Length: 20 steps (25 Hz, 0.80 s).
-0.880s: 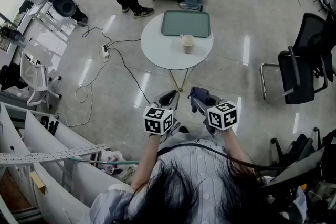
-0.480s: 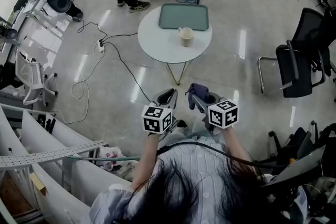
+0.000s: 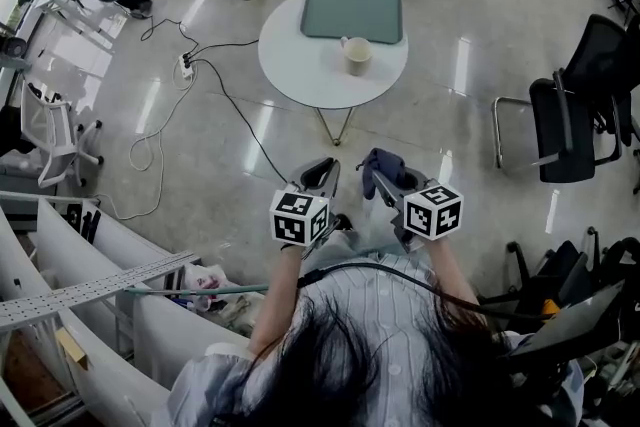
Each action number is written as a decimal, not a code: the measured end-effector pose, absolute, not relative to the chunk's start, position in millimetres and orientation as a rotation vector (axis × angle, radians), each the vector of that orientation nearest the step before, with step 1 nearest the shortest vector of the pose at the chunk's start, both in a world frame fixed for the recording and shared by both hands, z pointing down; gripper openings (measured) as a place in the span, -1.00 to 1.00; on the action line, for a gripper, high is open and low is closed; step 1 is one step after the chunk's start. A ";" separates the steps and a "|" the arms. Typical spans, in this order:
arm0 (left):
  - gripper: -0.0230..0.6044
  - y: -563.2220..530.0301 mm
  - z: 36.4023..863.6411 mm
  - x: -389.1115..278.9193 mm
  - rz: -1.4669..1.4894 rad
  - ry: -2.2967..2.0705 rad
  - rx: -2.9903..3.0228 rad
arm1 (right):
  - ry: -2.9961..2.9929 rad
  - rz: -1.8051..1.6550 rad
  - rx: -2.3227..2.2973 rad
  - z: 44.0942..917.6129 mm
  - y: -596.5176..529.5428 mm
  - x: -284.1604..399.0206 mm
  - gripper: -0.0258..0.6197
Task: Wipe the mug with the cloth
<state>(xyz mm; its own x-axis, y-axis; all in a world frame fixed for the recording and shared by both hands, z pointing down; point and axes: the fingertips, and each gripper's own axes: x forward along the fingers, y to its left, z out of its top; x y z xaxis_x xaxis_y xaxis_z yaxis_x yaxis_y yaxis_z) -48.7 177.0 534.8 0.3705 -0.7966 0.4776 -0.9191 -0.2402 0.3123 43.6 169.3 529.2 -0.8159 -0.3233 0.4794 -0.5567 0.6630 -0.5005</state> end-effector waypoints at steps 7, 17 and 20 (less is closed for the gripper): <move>-0.78 135.0 546.5 -59.1 0.335 -1.495 2.068 | -2.514 0.924 0.648 539.0 120.4 35.7 -0.67; -0.78 56.1 562.0 -72.7 0.348 -1.525 1.971 | -2.468 0.884 0.520 548.4 38.6 30.0 -0.67; -0.78 33.4 561.2 -79.0 0.361 -1.538 1.951 | -2.473 0.889 0.482 548.1 15.9 23.6 -0.67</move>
<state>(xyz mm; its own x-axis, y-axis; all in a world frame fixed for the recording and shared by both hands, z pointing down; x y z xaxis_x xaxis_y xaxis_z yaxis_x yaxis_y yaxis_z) -79.0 33.4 561.2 0.2843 -0.7756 0.5636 -0.9453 -0.1287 0.2997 23.6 15.9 548.1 -0.8301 -0.1649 0.5326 -0.4663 0.7289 -0.5012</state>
